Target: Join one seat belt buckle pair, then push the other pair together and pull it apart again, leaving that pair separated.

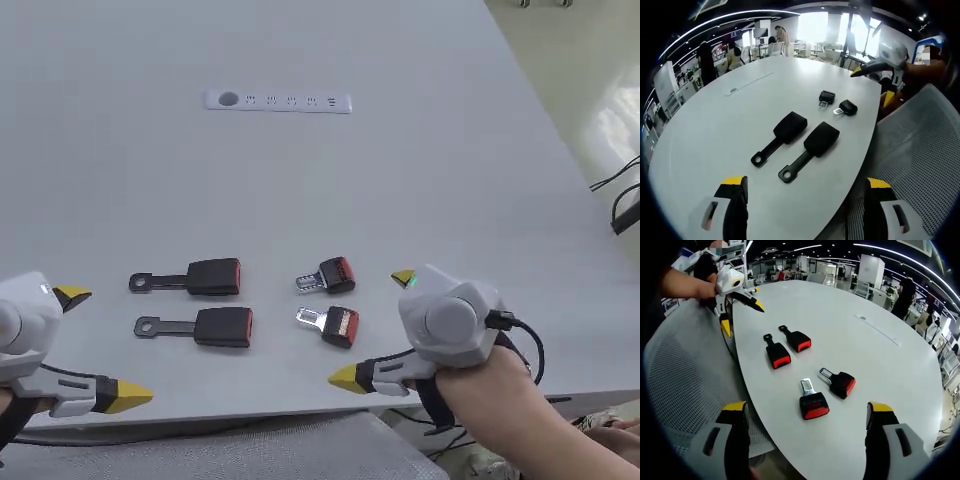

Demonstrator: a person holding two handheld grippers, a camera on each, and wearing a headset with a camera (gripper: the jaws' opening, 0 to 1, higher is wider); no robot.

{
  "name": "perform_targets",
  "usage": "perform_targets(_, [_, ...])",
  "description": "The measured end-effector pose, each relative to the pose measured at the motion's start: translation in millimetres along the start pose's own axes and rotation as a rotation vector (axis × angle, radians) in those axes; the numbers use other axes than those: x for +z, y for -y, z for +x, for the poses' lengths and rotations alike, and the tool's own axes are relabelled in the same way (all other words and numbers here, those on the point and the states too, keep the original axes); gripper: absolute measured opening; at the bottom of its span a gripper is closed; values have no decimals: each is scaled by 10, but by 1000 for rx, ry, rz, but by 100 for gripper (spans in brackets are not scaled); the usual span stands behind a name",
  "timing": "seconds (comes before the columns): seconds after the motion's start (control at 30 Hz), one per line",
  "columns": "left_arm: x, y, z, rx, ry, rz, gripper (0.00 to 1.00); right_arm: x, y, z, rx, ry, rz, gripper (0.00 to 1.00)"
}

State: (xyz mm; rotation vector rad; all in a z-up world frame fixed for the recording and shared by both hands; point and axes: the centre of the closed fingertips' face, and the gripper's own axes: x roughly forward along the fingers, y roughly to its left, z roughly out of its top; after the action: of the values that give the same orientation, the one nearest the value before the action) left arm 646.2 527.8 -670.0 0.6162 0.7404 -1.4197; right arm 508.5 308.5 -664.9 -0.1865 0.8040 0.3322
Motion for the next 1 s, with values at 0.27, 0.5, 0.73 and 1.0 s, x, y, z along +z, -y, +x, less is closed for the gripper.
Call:
perform_targets(0.27, [57, -45, -27, -11, 4, 15, 93, 23, 12, 27, -1, -1, -2, 96])
perform_targets(0.5, [95, -30, 21, -41, 7, 36, 85, -6, 17, 43, 1, -10, 1, 93])
perform_targets(0.73, [105, -12, 116, -68, -5, 55, 81, -23, 55, 65, 8, -21, 0, 88])
perform_targets(1.0, [192, 82, 301, -138, -26, 111, 70, -15, 9, 140, 50, -32, -1, 74])
